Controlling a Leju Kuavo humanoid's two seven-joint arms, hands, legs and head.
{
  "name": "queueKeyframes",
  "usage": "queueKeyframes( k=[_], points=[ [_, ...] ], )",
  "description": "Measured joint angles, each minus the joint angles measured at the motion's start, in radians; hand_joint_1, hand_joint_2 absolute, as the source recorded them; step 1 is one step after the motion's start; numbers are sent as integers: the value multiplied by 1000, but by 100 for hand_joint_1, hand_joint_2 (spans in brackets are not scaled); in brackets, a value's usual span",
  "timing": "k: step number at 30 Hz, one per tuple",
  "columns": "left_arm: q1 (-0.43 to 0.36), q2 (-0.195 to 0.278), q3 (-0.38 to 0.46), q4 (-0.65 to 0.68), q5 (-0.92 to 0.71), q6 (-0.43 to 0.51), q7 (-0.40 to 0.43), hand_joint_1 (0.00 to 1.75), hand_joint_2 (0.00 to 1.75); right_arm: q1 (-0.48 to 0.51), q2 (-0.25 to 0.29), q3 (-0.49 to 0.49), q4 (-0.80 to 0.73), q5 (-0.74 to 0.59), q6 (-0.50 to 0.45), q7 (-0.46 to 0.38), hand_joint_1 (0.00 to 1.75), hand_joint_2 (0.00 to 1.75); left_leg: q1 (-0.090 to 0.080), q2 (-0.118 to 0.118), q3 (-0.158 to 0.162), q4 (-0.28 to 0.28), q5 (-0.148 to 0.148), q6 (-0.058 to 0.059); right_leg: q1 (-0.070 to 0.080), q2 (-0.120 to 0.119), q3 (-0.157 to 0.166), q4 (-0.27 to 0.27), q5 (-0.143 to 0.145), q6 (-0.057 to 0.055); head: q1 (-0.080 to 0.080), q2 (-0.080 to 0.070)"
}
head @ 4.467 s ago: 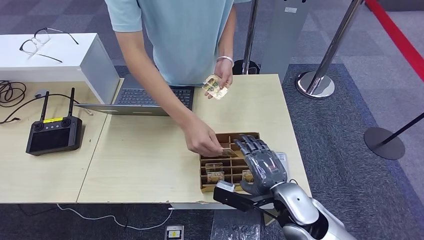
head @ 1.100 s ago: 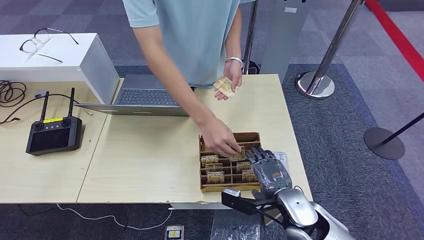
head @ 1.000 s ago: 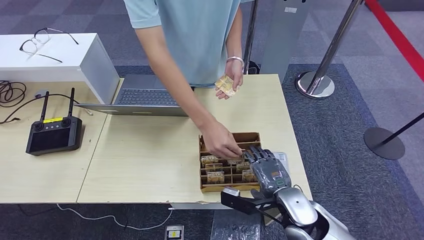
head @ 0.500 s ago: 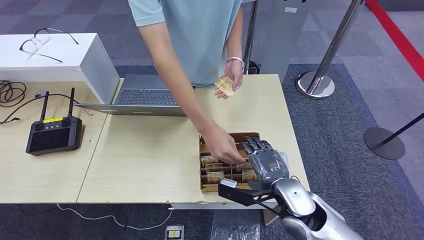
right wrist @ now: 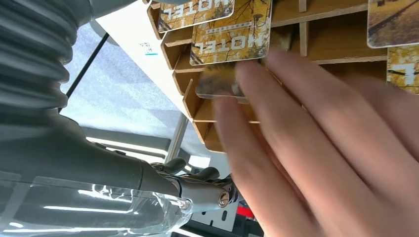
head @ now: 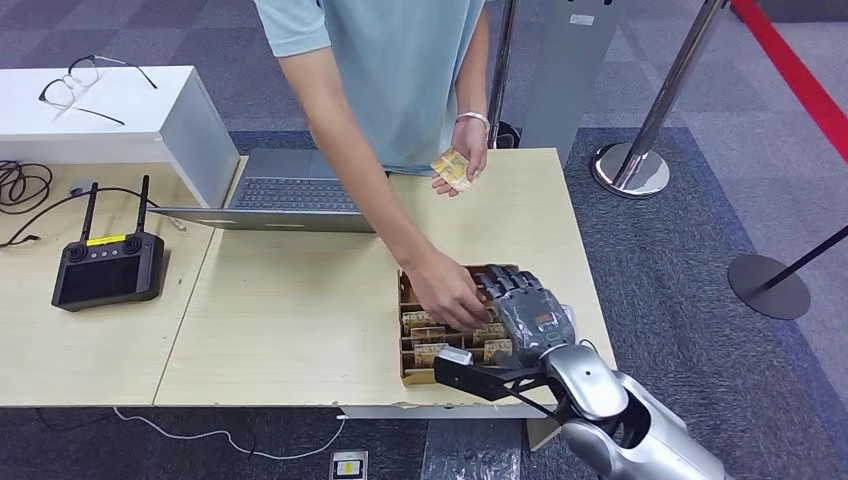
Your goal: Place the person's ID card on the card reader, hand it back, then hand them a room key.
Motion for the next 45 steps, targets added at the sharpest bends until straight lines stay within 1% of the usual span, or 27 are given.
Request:
queueKeyframes(
  k=[22,35,40,43,45],
  points=[
    [0,-1,0,0,5,4,0,0,0,-8,2,19,19,-12,0,2,0,175,0,0,0,0,0,0,0,0,0,0,0,0,0,0],
    [0,0,0,0,11,19,-19,0,0,-7,2,20,29,-19,-4,2,0,175,0,0,0,0,0,0,0,0,0,0,0,0,0,0],
    [0,0,0,0,11,16,-12,0,0,-5,2,20,34,-22,-9,2,4,175,0,0,0,0,0,0,0,0,0,0,0,0,0,0],
    [0,0,0,0,10,15,-9,0,0,-2,2,20,38,-26,-13,2,10,175,0,0,0,0,0,0,0,0,0,0,0,0,0,0],
    [0,0,0,0,10,14,-9,0,0,0,2,20,41,-29,-15,2,19,175,0,0,0,0,0,0,0,0,0,0,0,0,0,0]
  ],
)
